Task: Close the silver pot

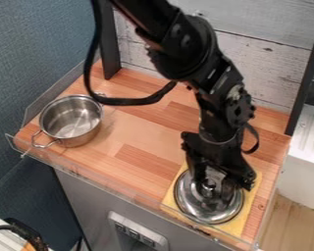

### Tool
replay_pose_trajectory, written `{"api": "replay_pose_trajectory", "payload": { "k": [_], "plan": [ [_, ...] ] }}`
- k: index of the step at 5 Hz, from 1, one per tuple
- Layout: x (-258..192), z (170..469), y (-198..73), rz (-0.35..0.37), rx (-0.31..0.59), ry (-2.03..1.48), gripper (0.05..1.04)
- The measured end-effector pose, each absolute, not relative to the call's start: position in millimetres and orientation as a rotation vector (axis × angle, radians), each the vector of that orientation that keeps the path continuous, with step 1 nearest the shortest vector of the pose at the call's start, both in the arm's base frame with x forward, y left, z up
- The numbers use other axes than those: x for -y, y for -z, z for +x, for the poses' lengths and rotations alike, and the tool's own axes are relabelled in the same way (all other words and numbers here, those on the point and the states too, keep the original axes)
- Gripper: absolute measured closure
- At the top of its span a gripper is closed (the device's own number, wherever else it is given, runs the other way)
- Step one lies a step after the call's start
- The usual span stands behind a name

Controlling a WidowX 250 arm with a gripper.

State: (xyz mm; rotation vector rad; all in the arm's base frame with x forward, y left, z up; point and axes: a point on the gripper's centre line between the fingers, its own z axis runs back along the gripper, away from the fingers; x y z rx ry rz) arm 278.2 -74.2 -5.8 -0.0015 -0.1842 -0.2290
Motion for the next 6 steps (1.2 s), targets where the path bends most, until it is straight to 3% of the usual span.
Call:
{"api": "replay_pose_trajectory", "payload": {
  "k": [1,2,3,4,5,6],
  "plan": [
    [73.7,275.6,3.5,0.005,0.149,0.258,0.627],
    [71.5,267.7,-17.1,-0.011,0.118,0.260,0.803],
    [64.7,267.5,-43.1,-0.060,0.149,0.253,0.761],
    [65.7,265.0,-45.3,-0.068,0.133,0.251,0.473],
    [64.8,268.6,-47.8,-0.058,0.143,0.259,0.247],
    [60.1,274.7,-48.5,-0.067,0.142,0.245,0.439]
  ]
}}
